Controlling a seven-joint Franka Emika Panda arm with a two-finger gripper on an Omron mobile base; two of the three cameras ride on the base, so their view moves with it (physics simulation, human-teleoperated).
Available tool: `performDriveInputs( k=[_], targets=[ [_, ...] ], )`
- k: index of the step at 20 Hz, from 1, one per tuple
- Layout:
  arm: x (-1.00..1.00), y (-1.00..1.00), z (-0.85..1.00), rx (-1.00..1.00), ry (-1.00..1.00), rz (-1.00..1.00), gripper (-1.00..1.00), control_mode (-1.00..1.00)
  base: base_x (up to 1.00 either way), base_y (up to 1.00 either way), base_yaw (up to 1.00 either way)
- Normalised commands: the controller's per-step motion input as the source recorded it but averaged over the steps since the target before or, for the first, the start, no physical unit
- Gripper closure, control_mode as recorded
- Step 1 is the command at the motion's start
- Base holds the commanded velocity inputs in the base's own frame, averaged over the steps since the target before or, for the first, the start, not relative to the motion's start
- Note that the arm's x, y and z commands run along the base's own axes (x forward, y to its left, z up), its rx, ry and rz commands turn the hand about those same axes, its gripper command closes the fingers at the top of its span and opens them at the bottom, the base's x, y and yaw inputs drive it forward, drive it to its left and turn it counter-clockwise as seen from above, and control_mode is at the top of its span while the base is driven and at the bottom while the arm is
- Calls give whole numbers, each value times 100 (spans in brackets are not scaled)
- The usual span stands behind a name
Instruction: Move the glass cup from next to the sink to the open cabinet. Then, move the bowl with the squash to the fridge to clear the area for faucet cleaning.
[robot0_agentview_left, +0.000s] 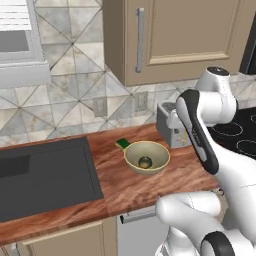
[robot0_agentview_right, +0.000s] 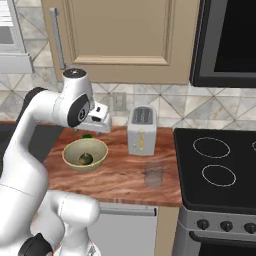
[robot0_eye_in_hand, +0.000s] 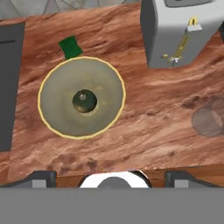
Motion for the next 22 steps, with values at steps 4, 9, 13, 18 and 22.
performDriveInputs(
  k=[4, 9, 13, 18, 22],
  targets=[
    [93, -62, -41, 7, 9, 0, -100, -100, 0, 0, 0],
    [40, -20, -88, 10, 7, -3, -100, -100, 0, 0, 0],
    [47, 31, -78, 2, 6, -15, -100, -100, 0, 0, 0],
    [37, 28, -71, 0, 0, -17, -100, -100, 0, 0, 0],
    [23, 0, -47, 0, 0, -9, -100, -100, 0, 0, 0]
  ],
)
